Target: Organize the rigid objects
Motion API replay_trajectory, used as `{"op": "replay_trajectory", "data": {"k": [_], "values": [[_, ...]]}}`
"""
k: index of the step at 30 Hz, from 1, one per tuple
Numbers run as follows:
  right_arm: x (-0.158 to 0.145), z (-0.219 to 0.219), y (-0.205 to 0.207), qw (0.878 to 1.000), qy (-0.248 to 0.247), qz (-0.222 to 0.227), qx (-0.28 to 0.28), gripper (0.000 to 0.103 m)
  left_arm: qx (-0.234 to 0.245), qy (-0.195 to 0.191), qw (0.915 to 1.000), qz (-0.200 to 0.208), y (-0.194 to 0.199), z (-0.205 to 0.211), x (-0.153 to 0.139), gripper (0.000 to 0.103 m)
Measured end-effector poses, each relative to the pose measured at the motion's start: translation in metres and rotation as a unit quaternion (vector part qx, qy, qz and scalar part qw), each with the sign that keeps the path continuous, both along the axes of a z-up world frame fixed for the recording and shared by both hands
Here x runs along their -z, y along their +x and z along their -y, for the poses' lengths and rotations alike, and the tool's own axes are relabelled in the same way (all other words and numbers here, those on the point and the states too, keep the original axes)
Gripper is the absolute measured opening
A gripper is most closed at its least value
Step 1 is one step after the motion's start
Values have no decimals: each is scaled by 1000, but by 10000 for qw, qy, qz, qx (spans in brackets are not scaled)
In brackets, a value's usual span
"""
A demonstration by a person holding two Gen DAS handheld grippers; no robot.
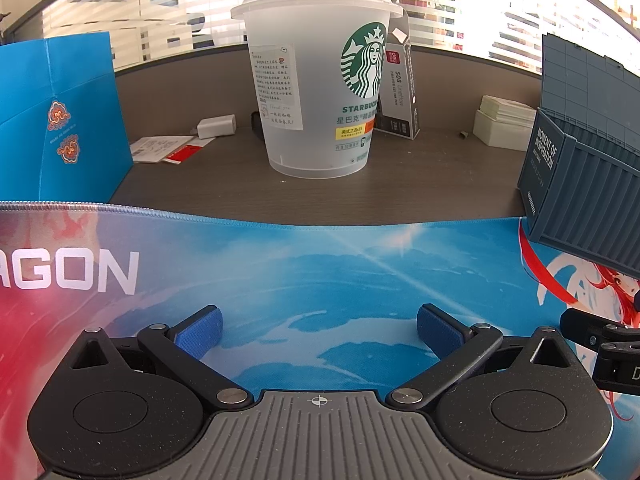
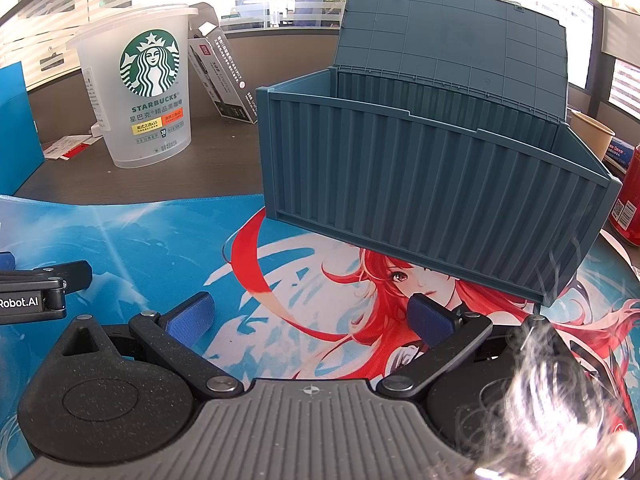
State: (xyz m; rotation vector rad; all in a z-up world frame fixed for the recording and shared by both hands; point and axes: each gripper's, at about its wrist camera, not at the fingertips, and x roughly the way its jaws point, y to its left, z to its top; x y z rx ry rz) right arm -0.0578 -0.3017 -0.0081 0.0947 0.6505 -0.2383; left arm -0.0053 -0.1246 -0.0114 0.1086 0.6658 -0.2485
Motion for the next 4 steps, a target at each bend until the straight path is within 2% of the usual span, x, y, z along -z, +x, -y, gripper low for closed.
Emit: {"op": "replay_trajectory", "data": {"k": [4], "values": [[0, 0, 0, 10000, 0, 0, 0, 103, -1, 1, 10000, -1, 0, 0, 0, 103]]}}
